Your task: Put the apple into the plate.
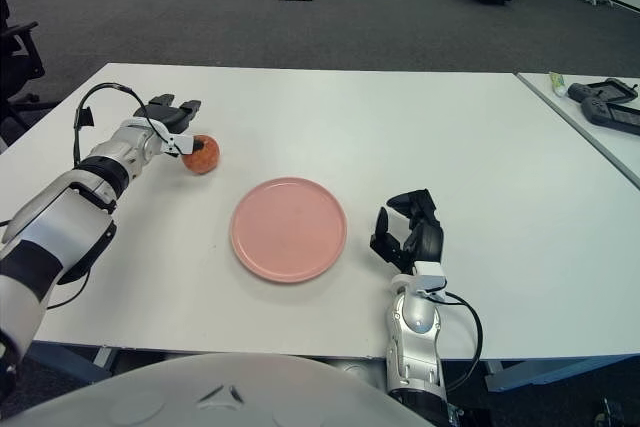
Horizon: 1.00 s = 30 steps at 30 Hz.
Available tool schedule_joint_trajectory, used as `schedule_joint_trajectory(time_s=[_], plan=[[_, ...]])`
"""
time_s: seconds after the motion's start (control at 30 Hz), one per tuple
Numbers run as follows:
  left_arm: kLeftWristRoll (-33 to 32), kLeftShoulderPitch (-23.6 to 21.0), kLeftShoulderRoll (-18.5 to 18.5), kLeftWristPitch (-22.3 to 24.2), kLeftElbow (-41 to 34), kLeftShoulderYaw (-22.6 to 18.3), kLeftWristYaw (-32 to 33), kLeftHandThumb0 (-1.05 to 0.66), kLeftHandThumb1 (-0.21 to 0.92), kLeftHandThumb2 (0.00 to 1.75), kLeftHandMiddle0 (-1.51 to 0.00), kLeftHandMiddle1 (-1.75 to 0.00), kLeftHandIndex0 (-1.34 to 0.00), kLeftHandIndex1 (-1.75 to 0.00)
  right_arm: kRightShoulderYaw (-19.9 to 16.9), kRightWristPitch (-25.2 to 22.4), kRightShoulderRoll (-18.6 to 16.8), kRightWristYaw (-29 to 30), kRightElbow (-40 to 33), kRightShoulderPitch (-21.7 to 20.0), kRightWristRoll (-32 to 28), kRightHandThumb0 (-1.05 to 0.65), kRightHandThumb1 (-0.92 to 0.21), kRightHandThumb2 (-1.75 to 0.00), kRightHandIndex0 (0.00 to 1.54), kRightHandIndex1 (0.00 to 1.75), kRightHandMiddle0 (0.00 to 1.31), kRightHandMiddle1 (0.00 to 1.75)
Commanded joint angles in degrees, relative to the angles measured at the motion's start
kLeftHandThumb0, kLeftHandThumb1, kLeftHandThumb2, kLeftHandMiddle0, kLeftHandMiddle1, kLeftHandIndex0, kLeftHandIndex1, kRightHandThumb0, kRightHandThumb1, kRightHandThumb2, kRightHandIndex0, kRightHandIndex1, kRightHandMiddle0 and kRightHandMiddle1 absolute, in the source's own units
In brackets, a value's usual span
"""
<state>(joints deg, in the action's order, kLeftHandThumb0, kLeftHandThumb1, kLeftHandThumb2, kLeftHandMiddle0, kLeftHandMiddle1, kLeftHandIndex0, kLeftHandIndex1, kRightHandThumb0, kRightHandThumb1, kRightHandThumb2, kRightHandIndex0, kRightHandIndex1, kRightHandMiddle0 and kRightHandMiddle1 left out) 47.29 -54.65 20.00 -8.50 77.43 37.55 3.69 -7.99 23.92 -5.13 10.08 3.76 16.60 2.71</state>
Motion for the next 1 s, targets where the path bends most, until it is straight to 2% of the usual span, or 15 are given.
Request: schedule_joint_trajectory(time_s=[0.0, 0.4, 0.8, 0.97], plan=[[0.3, 2.0, -2.0, 0.3, 1.0, 0.8, -2.1, -1.04, 0.80, 0.33, 0.00, 0.00, 0.00, 0.00, 0.3, 0.1, -0.1, -0.2, -0.9, -0.2, -0.6, -0.41, -0.55, -1.03, 0.62, 1.42, 0.43, 1.75], [-0.9, 3.3, -4.6, 1.7, 1.4, 0.1, -2.8, -1.01, 0.82, 0.31, 0.00, 0.00, 0.00, 0.00, 0.6, -0.1, 0.3, 1.2, -1.6, 1.3, 1.7, -0.40, -0.57, -1.01, 0.60, 1.42, 0.41, 1.75], [-1.7, 4.2, -6.0, 2.3, 1.4, -0.3, -2.7, -1.01, 0.83, 0.30, 0.00, 0.00, 0.00, 0.00, 1.0, 0.3, 0.3, 0.6, -2.3, 2.3, 1.3, -0.40, -0.58, -0.99, 0.60, 1.44, 0.41, 1.75], [-2.2, 4.6, -6.6, 2.9, 1.4, -0.7, -3.0, -0.99, 0.83, 0.30, 0.00, 0.00, 0.00, 0.00, 0.9, -1.1, 0.3, 1.1, -3.5, 2.9, 2.1, -0.40, -0.58, -1.00, 0.60, 1.45, 0.41, 1.75]])
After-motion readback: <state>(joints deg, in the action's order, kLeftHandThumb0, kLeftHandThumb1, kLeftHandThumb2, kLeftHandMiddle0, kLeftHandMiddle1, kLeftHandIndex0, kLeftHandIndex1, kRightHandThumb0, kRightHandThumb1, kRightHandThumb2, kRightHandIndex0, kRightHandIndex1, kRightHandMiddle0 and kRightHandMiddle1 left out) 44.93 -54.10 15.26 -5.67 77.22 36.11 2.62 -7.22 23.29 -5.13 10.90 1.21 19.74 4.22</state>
